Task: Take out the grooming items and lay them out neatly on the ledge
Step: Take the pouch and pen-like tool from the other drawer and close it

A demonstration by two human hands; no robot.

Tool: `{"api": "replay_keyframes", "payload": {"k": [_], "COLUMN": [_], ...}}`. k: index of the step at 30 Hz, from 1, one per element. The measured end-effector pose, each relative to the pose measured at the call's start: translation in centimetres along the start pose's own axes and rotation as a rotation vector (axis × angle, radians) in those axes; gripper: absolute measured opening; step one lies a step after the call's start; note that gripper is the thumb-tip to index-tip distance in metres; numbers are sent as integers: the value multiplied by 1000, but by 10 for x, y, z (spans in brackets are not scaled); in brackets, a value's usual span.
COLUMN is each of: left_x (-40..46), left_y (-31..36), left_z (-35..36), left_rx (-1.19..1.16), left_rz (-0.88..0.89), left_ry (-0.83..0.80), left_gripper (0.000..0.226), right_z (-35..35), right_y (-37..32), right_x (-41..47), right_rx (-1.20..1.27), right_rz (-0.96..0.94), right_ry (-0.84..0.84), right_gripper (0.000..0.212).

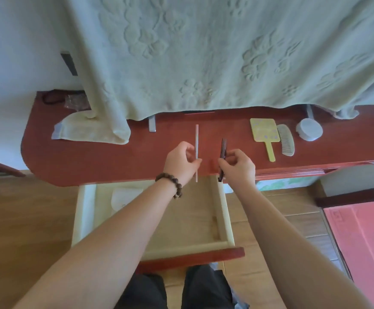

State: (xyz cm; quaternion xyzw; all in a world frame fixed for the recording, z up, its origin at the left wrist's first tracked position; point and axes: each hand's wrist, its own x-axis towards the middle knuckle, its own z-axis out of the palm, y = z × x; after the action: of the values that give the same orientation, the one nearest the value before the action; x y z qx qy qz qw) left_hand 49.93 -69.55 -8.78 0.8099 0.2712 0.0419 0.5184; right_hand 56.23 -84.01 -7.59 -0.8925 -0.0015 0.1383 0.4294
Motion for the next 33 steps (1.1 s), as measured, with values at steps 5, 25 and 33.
{"api": "replay_keyframes", "payload": {"k": [5, 25, 33], "left_x": [49, 81, 48], "left_y": [32, 45, 33], "left_z": [48, 98, 78], "left_rx": [147, 404, 314], "left_rz": [-67, -215, -146], "left_ry": [46, 111, 209], "left_gripper": [24, 31, 32], "right_z": [-26, -30, -47], "right_y": [3, 17, 22], "right_x": [75, 142, 124], "right_rx": [-140, -377, -327], "right_rz": [-9, -1, -49], "right_ry": [-66, -226, -208], "right_gripper": [12, 27, 36]}}
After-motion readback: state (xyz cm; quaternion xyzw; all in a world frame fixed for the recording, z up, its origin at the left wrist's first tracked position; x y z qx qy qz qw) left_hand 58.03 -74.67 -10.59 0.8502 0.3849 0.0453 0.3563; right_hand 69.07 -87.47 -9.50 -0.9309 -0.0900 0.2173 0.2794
